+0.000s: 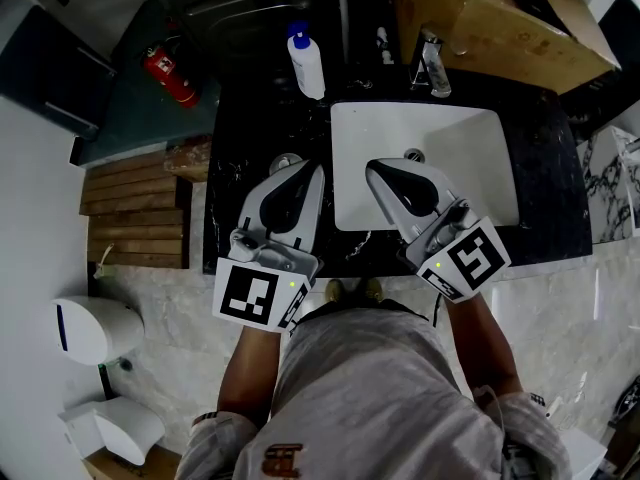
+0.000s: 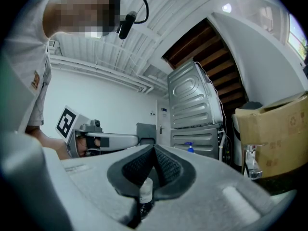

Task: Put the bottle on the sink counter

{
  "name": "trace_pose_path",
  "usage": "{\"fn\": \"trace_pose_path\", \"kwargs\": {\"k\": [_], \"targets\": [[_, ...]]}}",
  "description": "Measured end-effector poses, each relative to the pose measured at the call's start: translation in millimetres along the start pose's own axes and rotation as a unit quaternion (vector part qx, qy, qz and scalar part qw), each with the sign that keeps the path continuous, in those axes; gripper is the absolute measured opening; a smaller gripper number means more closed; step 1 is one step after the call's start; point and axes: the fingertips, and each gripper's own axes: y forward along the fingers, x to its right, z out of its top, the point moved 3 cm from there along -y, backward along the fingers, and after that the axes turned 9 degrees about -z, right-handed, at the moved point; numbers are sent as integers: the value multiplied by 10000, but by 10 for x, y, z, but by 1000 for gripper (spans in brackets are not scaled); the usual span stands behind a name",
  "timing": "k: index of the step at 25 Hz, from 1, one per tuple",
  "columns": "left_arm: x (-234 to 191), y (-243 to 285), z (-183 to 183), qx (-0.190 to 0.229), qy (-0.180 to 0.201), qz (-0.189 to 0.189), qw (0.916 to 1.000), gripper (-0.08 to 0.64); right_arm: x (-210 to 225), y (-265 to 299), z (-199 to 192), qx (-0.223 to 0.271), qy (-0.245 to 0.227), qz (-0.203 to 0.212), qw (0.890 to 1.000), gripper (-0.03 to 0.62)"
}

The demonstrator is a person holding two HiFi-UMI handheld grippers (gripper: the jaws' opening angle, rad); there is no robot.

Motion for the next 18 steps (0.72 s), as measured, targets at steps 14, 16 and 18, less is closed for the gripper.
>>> {"fn": "trace_pose_path", "kwargs": {"k": [14,16,18], "targets": [[33,-25,-8,-39,14,-6,10000,0,-25,-32,3,16,15,15,10000,0],[33,-35,-9,-44,15,-9,10000,1,-35,-32,0,13,14,17,10000,0],[32,-43,-11,-46,16,-15,10000,0,-43,-33,-4,11,13,17,10000,0]]}}
